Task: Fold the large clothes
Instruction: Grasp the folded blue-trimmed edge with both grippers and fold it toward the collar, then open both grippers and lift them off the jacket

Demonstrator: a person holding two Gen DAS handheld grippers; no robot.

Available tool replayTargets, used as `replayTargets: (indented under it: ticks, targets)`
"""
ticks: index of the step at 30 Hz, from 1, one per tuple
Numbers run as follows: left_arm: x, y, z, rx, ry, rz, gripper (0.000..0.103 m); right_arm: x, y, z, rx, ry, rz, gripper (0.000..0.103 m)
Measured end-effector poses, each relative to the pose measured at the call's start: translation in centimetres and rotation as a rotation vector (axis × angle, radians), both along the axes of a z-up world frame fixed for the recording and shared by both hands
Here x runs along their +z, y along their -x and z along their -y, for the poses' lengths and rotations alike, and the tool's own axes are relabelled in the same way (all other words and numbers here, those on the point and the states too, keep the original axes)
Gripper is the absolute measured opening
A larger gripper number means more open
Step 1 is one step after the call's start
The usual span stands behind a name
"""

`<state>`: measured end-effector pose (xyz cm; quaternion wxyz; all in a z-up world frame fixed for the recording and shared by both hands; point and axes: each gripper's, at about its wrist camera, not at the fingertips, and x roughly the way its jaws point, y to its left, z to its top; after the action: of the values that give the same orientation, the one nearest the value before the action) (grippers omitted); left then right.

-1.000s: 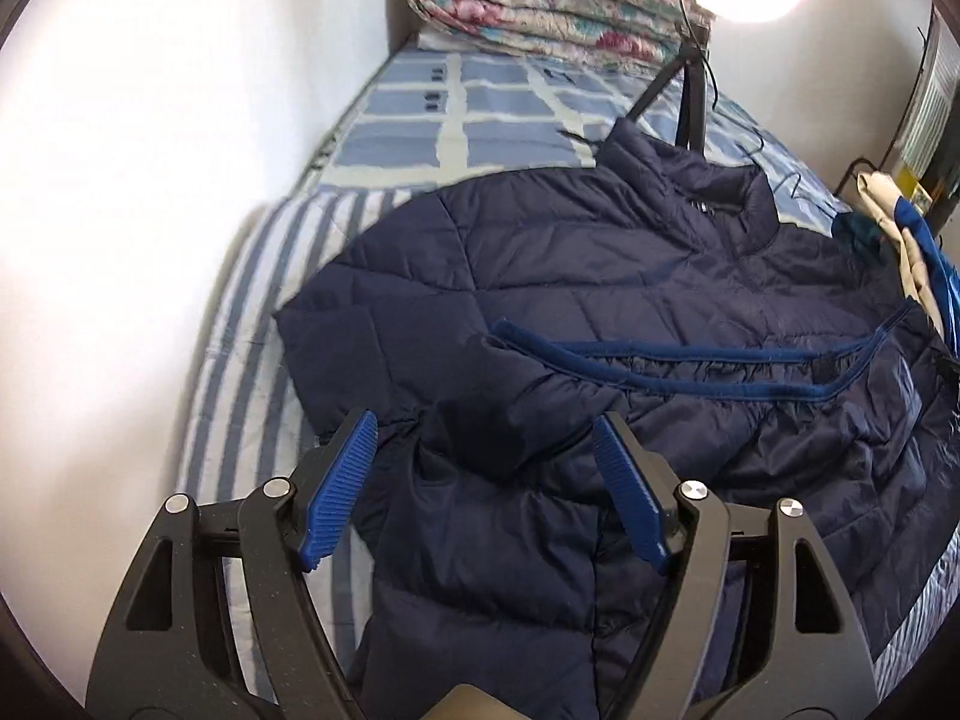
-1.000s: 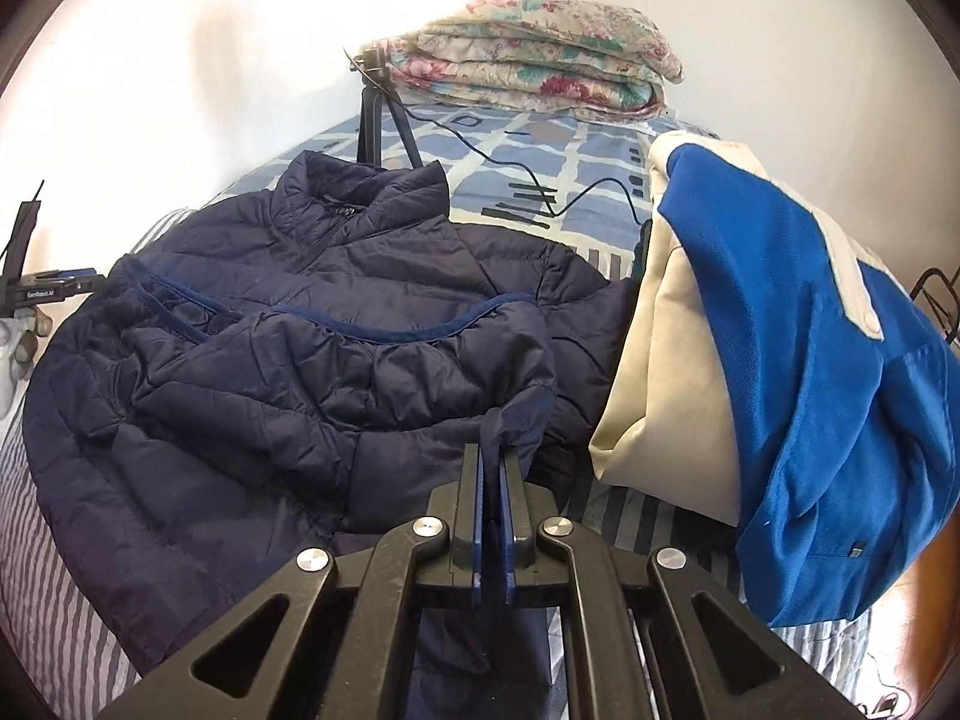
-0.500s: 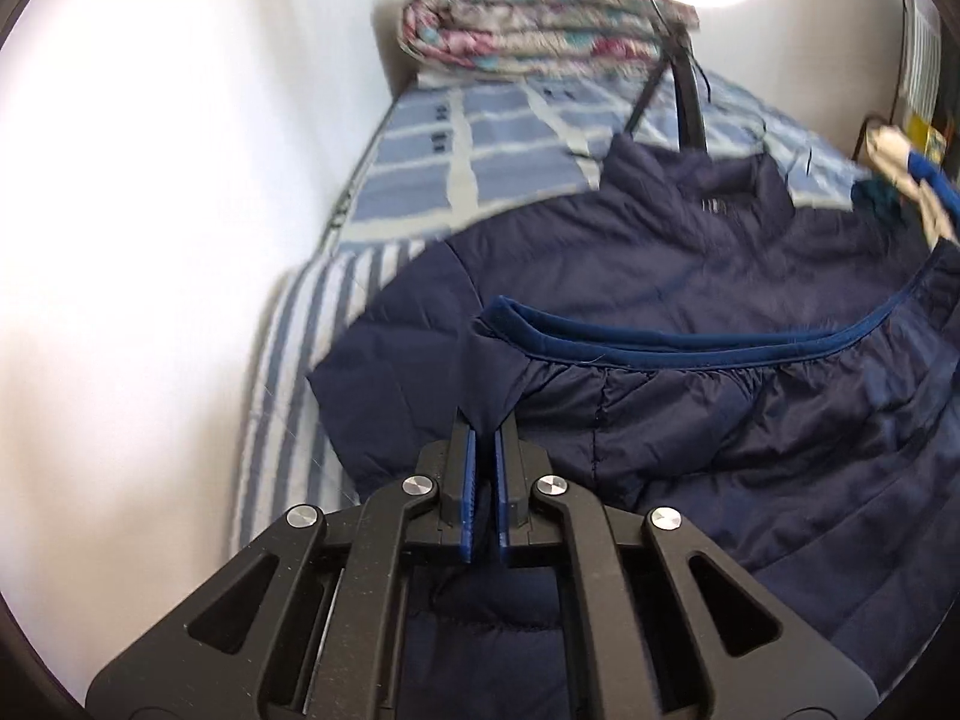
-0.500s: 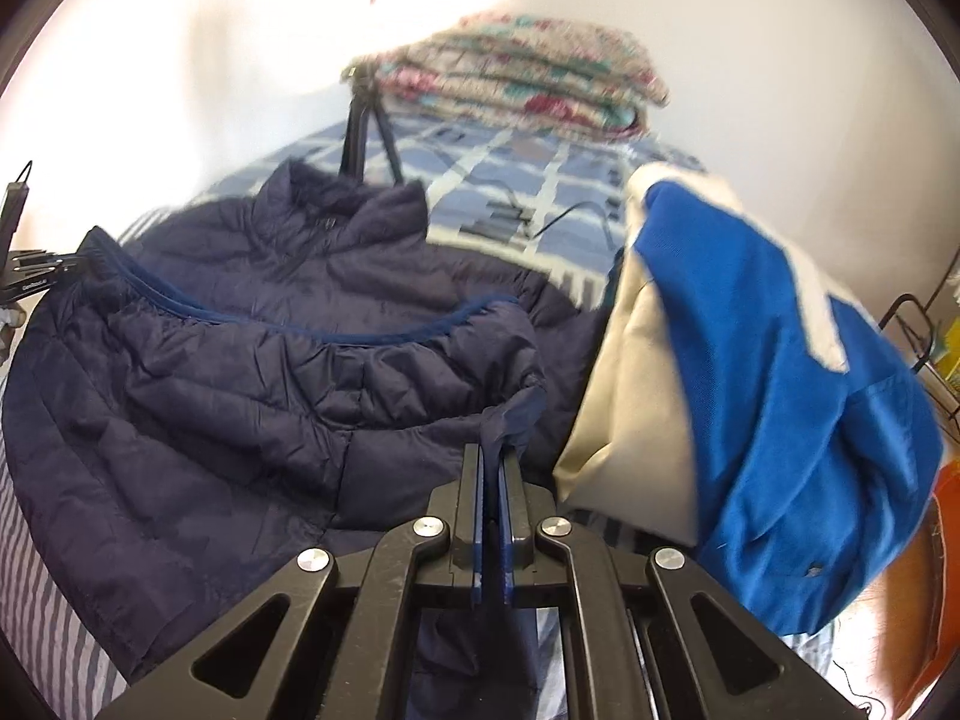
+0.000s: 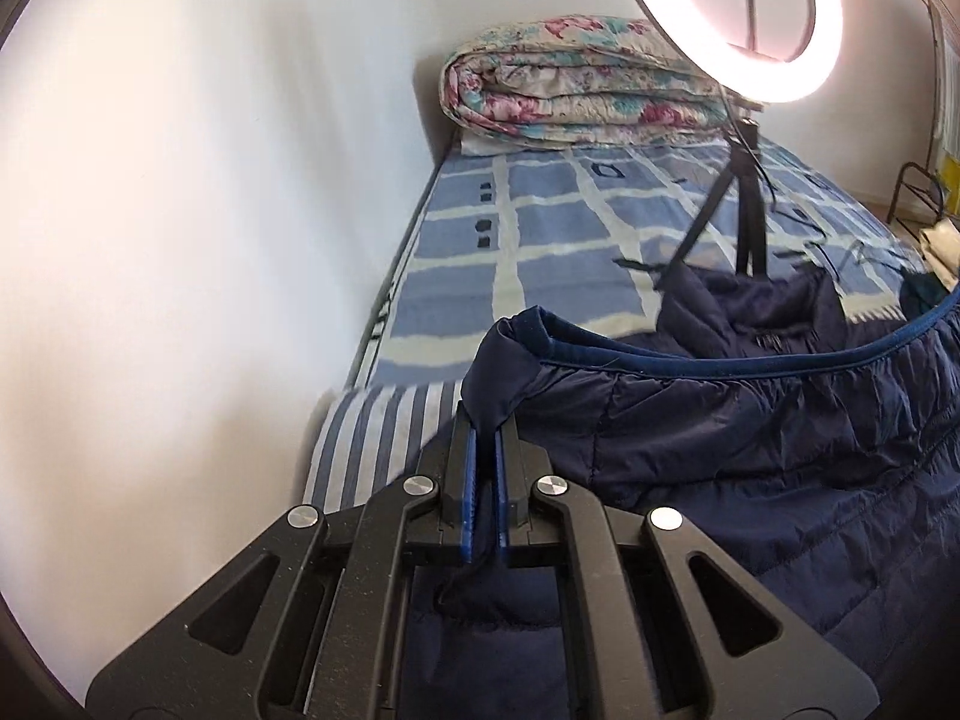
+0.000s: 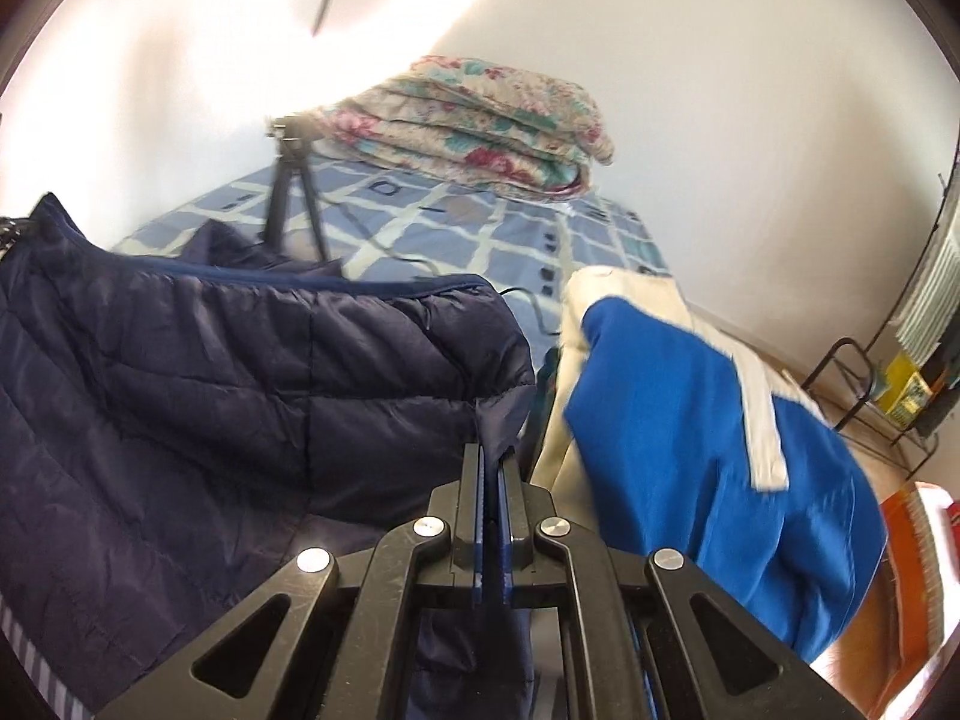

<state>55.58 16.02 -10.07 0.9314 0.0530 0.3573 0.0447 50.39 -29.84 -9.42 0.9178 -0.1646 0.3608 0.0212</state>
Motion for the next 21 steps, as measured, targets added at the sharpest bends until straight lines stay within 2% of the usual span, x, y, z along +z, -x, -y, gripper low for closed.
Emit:
replayTargets:
  ticks: [5,8,13,16,18,20,21]
  targets:
    - [-2.2,-4.3,0.9,0.032,-0.046,-0.009,0.003,-1.6,-3.8,-1.3,-0.031,0.087,0.001,0.001]
    - [-4.4,-6.2,1.1,0.051,-0.040,-0.032,0.003,-3.1,-5.0,-2.1,-0.039,0.148,-0.015,0.001]
    - [-7.7,-7.7,1.8,0.079,-0.053,-0.063,0.003,-6.3,-6.0,-3.3,-0.037,0.287,-0.064,0.001]
    - [-9.2,-8.3,2.5,0.088,-0.096,-0.089,0.003,-6.9,-6.3,-2.6,-0.063,0.283,-0.084,0.001]
    - [-10.1,-8.8,2.7,0.105,-0.120,-0.124,0.008,-6.9,-6.4,-2.2,-0.074,0.271,-0.089,0.001]
    - [-9.9,-8.7,2.7,0.123,-0.142,-0.125,0.013,-7.0,-6.4,-2.3,-0.072,0.281,-0.099,0.001]
    - [-9.6,-8.5,2.7,0.131,-0.149,-0.117,0.023,-7.0,-6.3,-2.4,-0.069,0.283,-0.109,0.001]
